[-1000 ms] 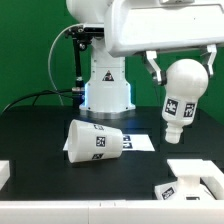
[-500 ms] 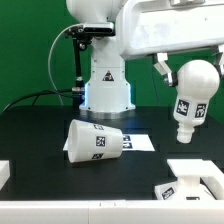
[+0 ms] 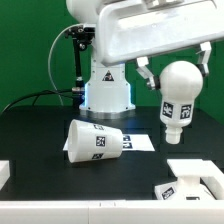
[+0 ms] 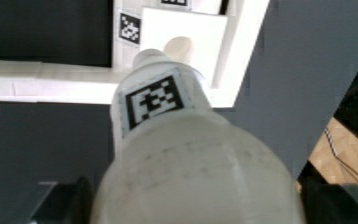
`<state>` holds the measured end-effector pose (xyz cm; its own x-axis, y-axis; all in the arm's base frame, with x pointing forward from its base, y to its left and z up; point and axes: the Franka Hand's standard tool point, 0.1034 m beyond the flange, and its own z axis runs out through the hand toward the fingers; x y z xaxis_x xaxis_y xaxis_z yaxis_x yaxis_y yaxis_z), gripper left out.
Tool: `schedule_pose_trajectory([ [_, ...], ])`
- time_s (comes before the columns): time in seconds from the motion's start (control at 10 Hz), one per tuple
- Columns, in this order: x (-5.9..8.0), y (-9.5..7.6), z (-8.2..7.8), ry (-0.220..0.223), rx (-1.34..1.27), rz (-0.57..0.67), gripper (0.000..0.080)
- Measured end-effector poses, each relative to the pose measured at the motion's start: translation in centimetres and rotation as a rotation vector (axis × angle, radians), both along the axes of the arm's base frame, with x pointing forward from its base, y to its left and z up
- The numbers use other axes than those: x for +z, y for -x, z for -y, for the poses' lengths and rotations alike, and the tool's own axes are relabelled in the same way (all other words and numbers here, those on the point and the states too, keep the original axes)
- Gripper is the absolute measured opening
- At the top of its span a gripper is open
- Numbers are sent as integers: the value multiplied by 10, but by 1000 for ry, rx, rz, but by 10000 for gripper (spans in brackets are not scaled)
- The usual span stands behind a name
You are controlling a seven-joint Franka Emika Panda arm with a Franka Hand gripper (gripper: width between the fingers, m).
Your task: Assemble lamp
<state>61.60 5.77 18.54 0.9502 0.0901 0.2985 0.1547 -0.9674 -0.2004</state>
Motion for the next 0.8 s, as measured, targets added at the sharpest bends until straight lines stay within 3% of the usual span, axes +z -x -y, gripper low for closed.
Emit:
schedule_pose_trajectory([
  [0.2, -7, -2, -4, 11, -32, 36, 567],
  [0.4, -10, -5, -12, -21, -162, 0, 567],
  [0.8, -13, -4, -10, -14, -149, 2, 567],
])
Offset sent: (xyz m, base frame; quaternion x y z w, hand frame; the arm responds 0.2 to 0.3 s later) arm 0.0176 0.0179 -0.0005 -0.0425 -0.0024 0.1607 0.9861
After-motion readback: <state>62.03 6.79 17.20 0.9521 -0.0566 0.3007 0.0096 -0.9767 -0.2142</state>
